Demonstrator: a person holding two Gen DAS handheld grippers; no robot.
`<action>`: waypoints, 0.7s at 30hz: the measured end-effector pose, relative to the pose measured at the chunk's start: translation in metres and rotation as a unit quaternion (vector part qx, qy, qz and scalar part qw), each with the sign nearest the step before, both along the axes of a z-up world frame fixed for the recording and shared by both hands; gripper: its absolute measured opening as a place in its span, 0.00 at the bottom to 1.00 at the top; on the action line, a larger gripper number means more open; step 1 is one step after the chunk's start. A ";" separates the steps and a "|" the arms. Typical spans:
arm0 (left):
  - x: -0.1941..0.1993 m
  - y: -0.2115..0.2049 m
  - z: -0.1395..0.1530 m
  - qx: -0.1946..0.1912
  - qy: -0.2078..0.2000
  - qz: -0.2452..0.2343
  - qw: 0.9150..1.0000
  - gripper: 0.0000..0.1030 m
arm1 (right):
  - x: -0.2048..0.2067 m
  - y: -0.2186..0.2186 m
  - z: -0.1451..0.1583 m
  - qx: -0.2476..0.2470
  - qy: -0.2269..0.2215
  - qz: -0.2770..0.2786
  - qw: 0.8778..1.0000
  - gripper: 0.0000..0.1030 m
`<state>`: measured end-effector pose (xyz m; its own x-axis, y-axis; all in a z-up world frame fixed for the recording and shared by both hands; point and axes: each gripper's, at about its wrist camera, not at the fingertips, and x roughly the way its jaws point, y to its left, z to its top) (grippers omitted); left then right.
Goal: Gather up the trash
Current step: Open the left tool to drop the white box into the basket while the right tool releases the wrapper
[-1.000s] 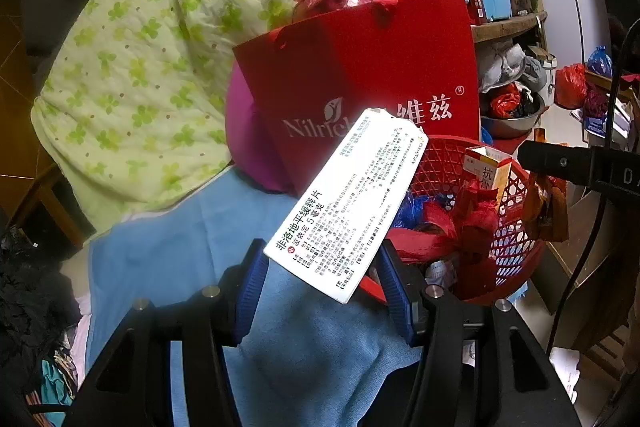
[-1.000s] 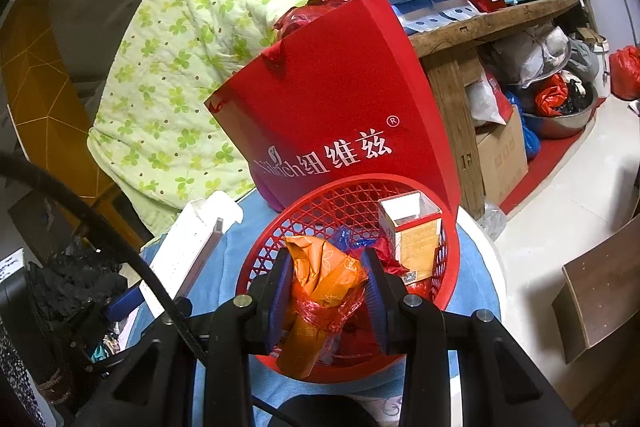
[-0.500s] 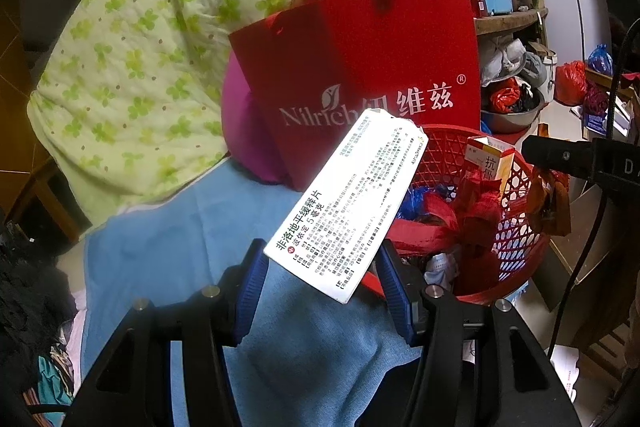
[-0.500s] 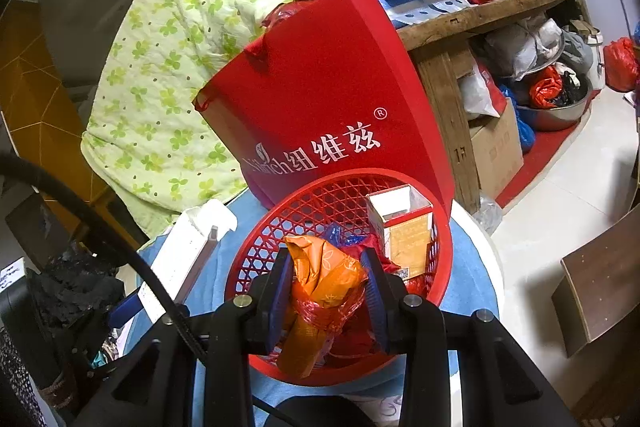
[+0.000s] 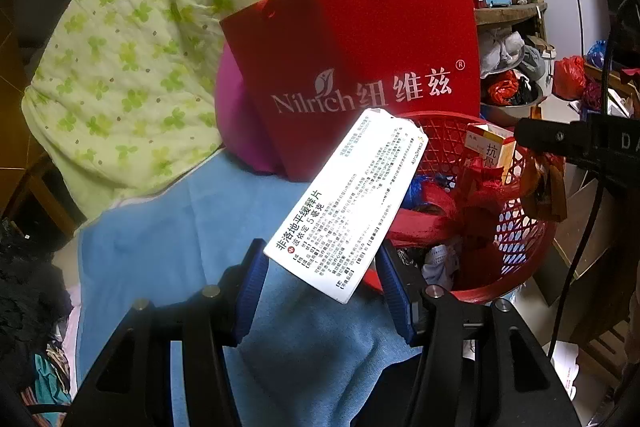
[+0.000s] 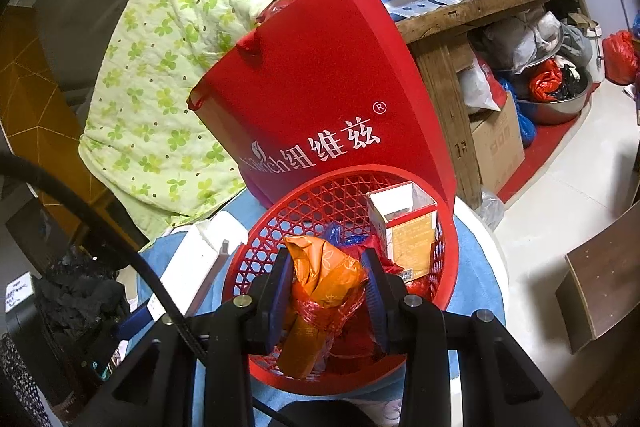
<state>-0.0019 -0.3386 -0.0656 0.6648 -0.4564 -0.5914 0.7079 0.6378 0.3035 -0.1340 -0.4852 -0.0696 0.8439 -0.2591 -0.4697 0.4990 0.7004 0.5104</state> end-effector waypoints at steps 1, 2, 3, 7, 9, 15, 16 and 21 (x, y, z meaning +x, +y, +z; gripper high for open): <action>0.001 -0.001 -0.001 0.001 0.001 0.000 1.000 0.55 | 0.000 0.000 0.000 0.000 0.000 0.000 1.000 0.36; 0.001 -0.001 -0.002 0.002 0.003 0.000 1.000 0.55 | 0.001 0.000 -0.001 0.002 0.000 0.000 1.000 0.36; 0.002 -0.001 -0.002 0.002 0.005 0.000 1.000 0.55 | 0.002 0.000 -0.001 0.003 0.000 -0.001 1.000 0.36; 0.004 -0.002 -0.005 0.004 0.010 0.000 1.000 0.56 | 0.003 -0.002 -0.003 0.006 0.002 -0.002 1.000 0.37; 0.005 -0.003 -0.006 0.004 0.013 0.000 1.000 0.56 | 0.004 -0.003 -0.004 0.008 0.003 -0.004 1.000 0.38; 0.007 -0.004 -0.010 0.007 0.019 0.000 1.000 0.56 | 0.005 -0.007 -0.009 0.021 0.005 -0.005 1.000 0.38; 0.007 -0.004 -0.010 0.007 0.020 0.000 1.000 0.56 | 0.006 -0.007 -0.010 0.023 0.005 -0.005 1.000 0.38; 0.008 -0.005 -0.012 0.006 0.024 -0.003 1.000 0.56 | 0.006 -0.007 -0.012 0.029 0.006 -0.004 1.000 0.38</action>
<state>0.0059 -0.3432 -0.0772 0.6327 -0.4530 -0.6281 0.7255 0.6303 0.2763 -0.1282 -0.4927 -0.0820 0.8362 -0.2378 -0.4942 0.5107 0.6663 0.5434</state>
